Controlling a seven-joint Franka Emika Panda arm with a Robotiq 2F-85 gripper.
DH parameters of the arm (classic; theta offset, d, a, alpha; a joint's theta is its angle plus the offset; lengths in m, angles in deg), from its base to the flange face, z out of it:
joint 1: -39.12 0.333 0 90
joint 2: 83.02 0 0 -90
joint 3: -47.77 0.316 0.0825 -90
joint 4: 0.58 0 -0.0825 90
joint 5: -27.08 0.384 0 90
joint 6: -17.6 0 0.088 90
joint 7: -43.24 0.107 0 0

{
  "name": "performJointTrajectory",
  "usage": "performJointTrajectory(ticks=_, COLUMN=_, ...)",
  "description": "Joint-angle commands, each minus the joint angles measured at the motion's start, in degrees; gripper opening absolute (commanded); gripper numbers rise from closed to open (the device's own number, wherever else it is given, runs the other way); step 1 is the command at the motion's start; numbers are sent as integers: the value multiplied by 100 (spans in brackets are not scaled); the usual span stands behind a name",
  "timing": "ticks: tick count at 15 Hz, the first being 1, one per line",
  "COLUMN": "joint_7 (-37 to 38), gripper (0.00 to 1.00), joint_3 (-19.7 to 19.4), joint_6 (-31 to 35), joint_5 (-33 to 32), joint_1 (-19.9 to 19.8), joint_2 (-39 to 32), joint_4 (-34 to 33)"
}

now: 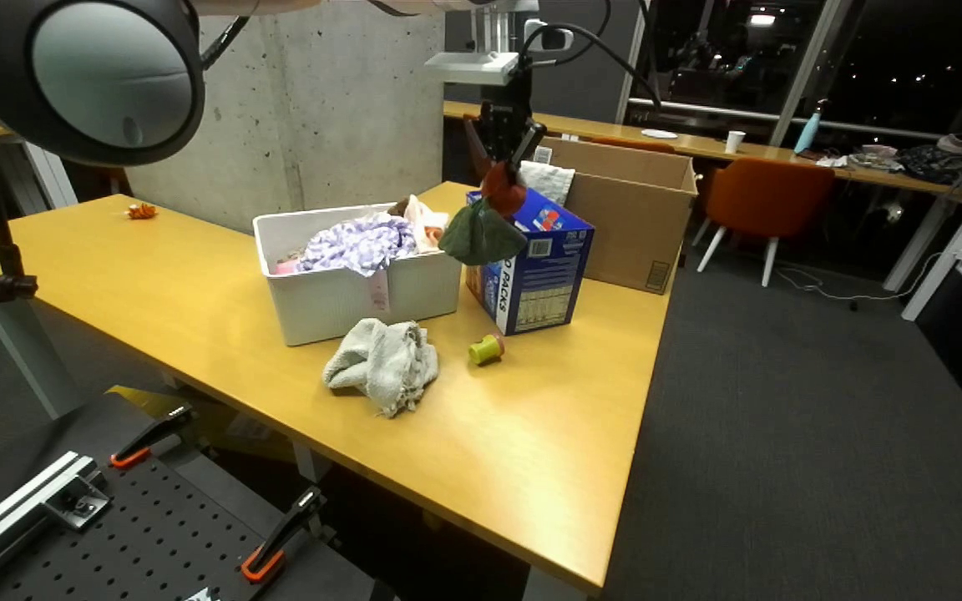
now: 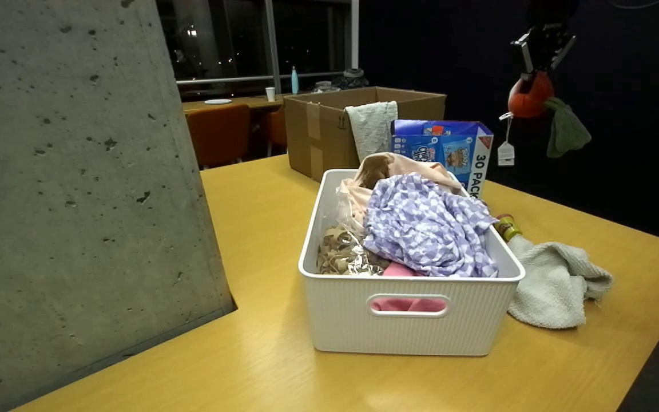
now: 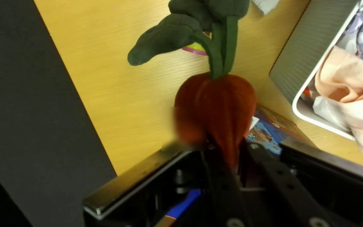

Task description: Remove the white towel, the yellow container and turnip plushie from the basket

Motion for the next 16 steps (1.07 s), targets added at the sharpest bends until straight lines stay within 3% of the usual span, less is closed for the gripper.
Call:
performJointTrajectory(ticks=1, joint_7=-1, gripper=3, joint_3=-153, joint_6=5, joint_5=-261, joint_1=128, joint_2=-307, joint_4=-449)
performJointTrajectory(ticks=16, joint_7=-206, gripper=3, joint_3=56, joint_6=83, joint_5=-144, joint_1=324, joint_2=-1707, joint_4=-420)
